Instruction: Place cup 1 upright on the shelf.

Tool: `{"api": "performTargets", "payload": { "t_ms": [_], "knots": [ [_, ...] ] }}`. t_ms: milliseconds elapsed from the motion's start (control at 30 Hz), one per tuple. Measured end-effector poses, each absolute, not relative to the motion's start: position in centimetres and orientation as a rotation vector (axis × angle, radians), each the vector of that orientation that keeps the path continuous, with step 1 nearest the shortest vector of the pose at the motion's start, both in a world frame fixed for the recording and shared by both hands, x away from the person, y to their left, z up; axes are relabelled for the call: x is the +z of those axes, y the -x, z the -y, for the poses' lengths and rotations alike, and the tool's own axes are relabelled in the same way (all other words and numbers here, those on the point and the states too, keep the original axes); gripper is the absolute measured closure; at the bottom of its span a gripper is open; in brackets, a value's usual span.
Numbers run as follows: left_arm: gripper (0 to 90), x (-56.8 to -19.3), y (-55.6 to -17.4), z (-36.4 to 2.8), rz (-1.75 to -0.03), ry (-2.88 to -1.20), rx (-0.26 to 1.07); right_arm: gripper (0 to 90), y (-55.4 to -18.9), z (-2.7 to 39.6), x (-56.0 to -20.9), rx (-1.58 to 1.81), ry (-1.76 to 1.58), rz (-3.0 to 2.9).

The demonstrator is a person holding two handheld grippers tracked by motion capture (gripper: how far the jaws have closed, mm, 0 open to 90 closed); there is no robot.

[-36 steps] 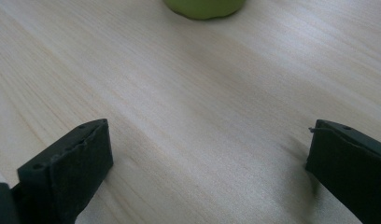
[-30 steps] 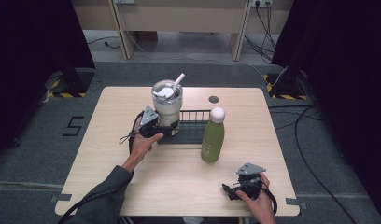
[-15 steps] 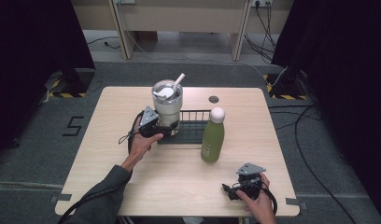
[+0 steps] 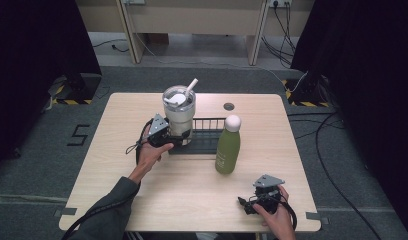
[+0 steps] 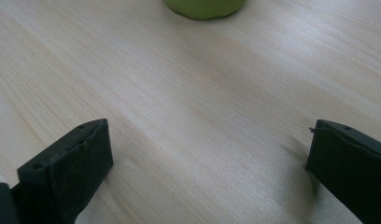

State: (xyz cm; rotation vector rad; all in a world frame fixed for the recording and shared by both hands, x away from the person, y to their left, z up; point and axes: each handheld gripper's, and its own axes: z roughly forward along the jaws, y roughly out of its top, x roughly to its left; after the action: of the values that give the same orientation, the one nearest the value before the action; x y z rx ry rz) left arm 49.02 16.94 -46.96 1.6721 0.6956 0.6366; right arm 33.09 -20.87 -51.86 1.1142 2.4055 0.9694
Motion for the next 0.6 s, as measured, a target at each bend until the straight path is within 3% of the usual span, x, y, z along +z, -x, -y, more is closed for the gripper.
{"api": "performTargets", "payload": {
  "t_ms": [600],
  "knots": [
    [9.3, -46.62, -49.30, -17.46, -0.652, -1.694, 0.629, 0.4, -33.09, 20.87, -51.86, 0.970, -1.114, -2.405]
  ]
}}
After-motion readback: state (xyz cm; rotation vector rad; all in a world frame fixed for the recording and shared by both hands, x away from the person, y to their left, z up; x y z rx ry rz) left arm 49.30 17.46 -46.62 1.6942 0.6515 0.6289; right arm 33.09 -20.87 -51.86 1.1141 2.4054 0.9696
